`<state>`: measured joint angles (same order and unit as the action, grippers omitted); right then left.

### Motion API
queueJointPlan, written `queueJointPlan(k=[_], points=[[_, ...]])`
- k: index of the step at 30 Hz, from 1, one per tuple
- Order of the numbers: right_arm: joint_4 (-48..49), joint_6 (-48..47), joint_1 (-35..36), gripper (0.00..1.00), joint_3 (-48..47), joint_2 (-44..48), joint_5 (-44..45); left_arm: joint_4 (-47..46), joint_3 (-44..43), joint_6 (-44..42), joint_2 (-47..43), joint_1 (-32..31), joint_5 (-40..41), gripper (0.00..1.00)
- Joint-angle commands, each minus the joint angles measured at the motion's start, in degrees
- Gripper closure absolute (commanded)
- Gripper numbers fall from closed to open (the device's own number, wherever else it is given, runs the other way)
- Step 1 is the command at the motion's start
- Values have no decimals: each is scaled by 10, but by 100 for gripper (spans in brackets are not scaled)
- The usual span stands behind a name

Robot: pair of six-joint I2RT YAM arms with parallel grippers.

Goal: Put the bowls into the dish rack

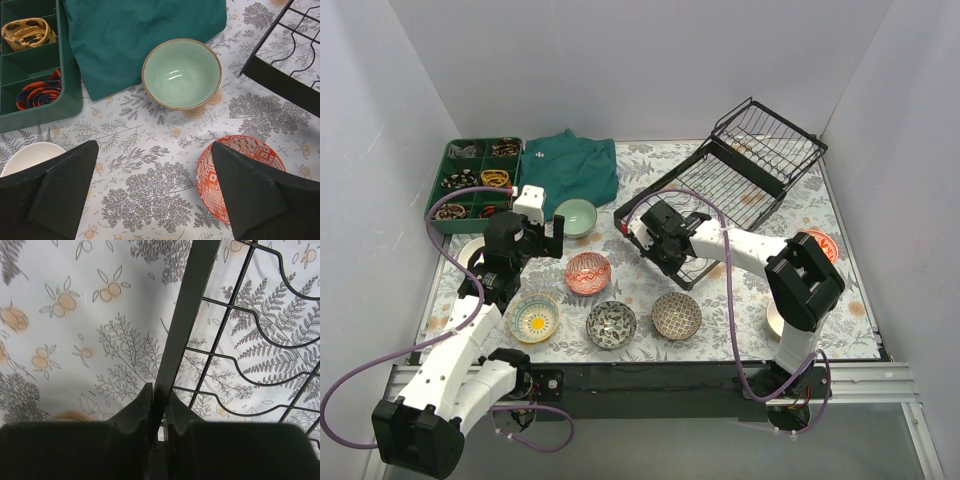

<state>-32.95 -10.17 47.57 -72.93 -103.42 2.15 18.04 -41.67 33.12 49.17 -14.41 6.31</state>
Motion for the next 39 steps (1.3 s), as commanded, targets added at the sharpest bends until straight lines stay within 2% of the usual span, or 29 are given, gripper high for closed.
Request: queueJointPlan(k=[1,4,17,22,26,27,28,29,32,35,39], points=[[-16,-165,3,99,36,25,-29,9,-4,-4,-7,3,-21,2],[-20,-213,3,99,59,35,-30,9,-4,-4,-2,3,-23,2],[-41,-309,9,99,119,107,-24,-3,-9,10,32,4,-62,2],[-16,-376,9,99,189,155,4,-5,-9,5,44,3,-63,2],[-11,-363,9,99,200,158,27,-6,-9,7,50,3,-80,2],[-13,-341,9,96,194,149,42,-6,-9,9,51,3,-82,2],[-14,-332,9,89,184,144,49,-6,-9,10,51,3,-83,2],[-16,-326,9,77,159,139,53,-6,-8,12,52,3,-85,2],[-21,-313,8,61,101,127,37,-5,-4,13,54,3,-91,2],[-24,-301,8,54,51,110,8,-6,-4,15,59,3,-96,2],[-36,-283,8,53,-2,62,-17,-4,-7,17,63,3,-98,2]])
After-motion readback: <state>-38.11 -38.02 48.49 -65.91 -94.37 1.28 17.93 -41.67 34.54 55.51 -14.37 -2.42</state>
